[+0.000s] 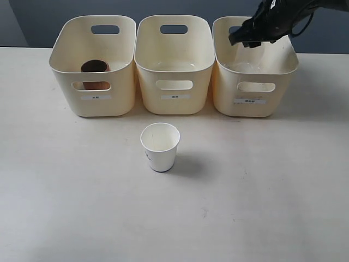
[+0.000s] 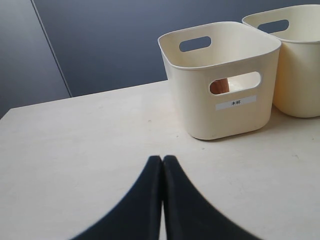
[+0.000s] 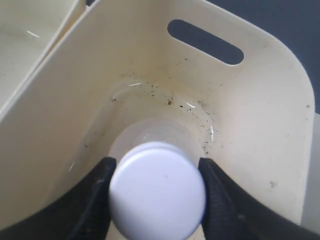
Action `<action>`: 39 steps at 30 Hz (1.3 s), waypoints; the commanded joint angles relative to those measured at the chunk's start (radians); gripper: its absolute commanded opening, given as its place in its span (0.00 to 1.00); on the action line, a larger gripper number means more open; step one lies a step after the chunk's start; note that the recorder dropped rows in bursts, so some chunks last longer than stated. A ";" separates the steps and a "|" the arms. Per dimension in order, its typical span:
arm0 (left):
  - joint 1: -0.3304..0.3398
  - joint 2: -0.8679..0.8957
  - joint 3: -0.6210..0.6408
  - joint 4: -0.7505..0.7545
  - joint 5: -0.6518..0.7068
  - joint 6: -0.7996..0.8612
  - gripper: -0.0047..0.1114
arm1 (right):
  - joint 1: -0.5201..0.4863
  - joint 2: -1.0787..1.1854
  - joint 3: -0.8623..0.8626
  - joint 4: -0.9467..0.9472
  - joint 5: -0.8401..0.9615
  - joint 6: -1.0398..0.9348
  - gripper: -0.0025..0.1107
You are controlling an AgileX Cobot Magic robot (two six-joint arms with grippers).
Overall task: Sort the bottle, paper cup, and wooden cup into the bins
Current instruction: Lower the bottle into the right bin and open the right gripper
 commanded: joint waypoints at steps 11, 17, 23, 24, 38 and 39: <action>-0.004 -0.005 0.001 -0.001 0.001 -0.002 0.04 | -0.019 0.057 0.004 0.007 -0.036 -0.008 0.02; -0.004 -0.005 0.001 -0.001 0.001 -0.002 0.04 | -0.019 0.057 0.004 0.007 -0.034 -0.008 0.02; -0.004 -0.005 0.001 -0.001 0.001 -0.002 0.04 | -0.019 0.057 0.004 0.007 -0.029 -0.008 0.06; -0.004 -0.005 0.001 -0.001 0.001 -0.002 0.04 | -0.019 0.057 0.004 0.007 -0.029 -0.008 0.09; -0.004 -0.005 0.001 -0.001 0.001 -0.002 0.04 | -0.019 0.057 0.004 0.007 -0.031 -0.008 0.40; -0.004 -0.005 0.001 -0.001 0.001 -0.002 0.04 | -0.019 0.057 0.004 0.007 -0.031 -0.008 0.40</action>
